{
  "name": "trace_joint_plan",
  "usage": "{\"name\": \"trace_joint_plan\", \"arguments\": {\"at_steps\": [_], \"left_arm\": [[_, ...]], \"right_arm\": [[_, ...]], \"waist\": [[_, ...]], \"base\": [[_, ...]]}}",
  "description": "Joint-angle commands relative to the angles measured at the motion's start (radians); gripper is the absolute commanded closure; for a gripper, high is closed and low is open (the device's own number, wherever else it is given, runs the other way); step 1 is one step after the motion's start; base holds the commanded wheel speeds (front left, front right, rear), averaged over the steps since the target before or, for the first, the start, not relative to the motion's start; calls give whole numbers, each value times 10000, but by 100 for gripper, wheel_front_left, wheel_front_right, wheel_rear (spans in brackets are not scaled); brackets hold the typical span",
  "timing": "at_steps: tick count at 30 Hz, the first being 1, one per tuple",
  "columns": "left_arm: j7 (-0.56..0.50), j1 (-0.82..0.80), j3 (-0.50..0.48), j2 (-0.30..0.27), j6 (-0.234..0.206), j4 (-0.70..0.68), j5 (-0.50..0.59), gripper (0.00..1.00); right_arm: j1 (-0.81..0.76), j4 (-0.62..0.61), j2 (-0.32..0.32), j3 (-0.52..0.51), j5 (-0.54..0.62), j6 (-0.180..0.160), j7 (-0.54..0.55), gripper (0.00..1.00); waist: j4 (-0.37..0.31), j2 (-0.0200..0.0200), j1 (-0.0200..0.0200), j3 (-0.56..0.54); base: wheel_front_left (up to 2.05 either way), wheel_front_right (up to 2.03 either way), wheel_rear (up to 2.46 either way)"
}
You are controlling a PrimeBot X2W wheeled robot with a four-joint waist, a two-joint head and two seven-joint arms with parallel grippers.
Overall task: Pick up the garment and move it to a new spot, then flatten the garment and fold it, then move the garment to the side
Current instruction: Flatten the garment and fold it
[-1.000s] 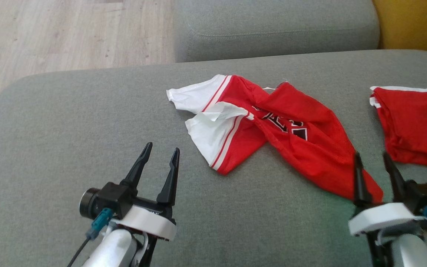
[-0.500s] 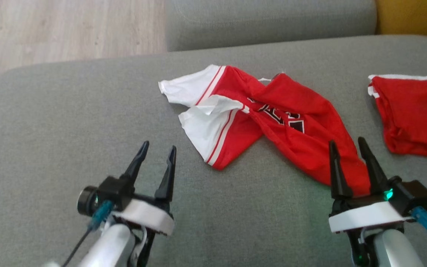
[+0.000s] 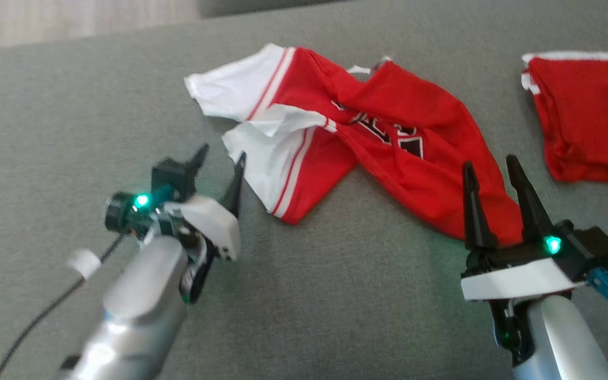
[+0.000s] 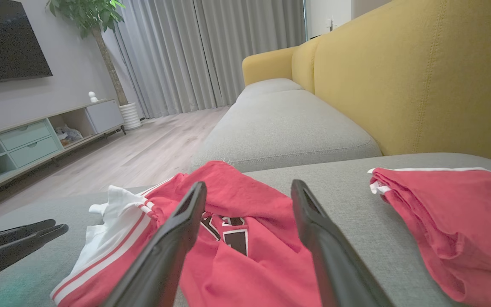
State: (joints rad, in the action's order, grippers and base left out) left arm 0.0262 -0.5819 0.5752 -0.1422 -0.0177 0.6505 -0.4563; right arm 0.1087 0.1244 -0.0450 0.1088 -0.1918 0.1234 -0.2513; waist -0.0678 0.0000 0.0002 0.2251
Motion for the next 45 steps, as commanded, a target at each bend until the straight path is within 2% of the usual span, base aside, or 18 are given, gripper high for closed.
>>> {"name": "trace_joint_plan", "arguments": {"at_steps": [1, 5, 10, 19, 20, 21, 22, 29, 37, 45], "left_arm": [[6, -818, -369, -138, -27, 263, 79, 0], [-6, -1418, -440, -88, -50, 1243, 55, 0], [-3, -1817, -400, 8, 138, 1995, -1, 0], [198, -2297, -233, 293, 729, 3176, -185, 0], [163, -2327, -202, 325, 802, 3296, -214, 15], [172, -2365, -159, 345, 875, 3387, -222, 82], [222, -2398, -148, 360, 931, 3464, -250, 100], [922, -2532, -140, 373, 1157, 3702, -401, 100], [1795, -2751, -60, -11, 1298, 3464, -346, 100], [2305, -3360, 93, -1075, 1182, 1840, 447, 100]], "right_arm": [[412, -395, -52, 305, 84, 73, -104, 0], [549, -480, -52, 310, 35, 73, -104, 0], [574, -519, -52, 262, 27, 73, -104, 0], [684, -498, -52, 250, 80, 73, -104, 0], [702, -500, -52, 247, 90, 73, -104, 0], [718, -503, -52, 242, 101, 73, -104, 0], [730, -505, -52, 238, 106, 73, -104, 0], [641, -456, -52, 97, 153, 73, -104, 0], [474, -358, -52, 94, 196, 73, -105, 0], [199, -79, -52, 143, 139, 73, -105, 0]], "waist": [[-369, 0, -2, 417], [-603, 0, -2, 685], [-706, 0, -2, 808], [-773, 0, -2, 880], [-778, 0, -2, 877], [-782, 0, -2, 872], [-787, 0, -2, 863], [-655, 0, -2, 599], [-209, 0, -2, -22], [162, 0, -2, -683]], "base": [[0, 0, 0], [0, 0, 0], [0, 0, 0], [0, 0, 0], [0, 0, 0], [0, 0, 0], [0, 0, 0], [0, 0, 0], [0, 0, 0], [0, 0, 0]]}}
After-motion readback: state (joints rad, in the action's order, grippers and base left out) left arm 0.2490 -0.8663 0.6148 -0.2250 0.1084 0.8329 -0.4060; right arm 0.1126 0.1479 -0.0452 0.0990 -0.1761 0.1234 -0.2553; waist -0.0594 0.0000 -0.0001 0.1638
